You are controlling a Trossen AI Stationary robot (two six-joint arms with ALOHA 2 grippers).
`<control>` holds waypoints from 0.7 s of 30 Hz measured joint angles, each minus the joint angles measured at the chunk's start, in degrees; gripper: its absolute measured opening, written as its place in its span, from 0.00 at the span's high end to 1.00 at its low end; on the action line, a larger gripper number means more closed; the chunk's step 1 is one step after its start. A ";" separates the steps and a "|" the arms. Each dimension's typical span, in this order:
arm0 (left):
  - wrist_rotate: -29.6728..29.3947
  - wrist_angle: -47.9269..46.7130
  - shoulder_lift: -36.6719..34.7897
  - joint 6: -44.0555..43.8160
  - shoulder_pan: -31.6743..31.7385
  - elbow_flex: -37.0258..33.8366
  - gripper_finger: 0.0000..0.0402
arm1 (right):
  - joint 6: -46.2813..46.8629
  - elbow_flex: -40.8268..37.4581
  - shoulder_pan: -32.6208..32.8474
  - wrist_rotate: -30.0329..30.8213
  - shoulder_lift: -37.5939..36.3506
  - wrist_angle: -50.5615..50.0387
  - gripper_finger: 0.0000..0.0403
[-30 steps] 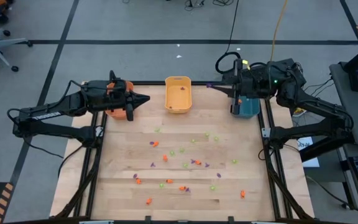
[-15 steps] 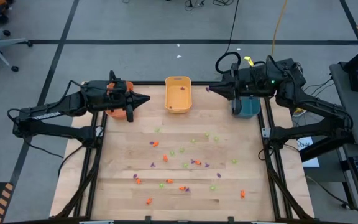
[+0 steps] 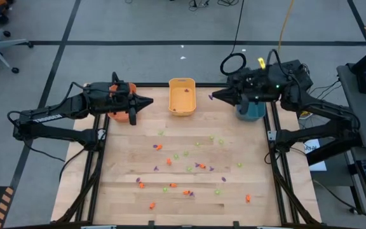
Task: Sort Halloween decoration
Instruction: Put the purple witch hat toy into the yellow bin
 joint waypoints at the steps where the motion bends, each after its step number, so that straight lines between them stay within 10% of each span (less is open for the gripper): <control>1: 0.01 -0.24 0.00 0.00 0.00 0.00 0.97 | 2.11 0.00 0.34 0.02 0.27 0.00 1.00; 21: 0.21 -2.80 0.00 -4.45 0.00 -0.02 0.97 | 7.00 0.00 0.91 9.26 10.15 0.67 1.00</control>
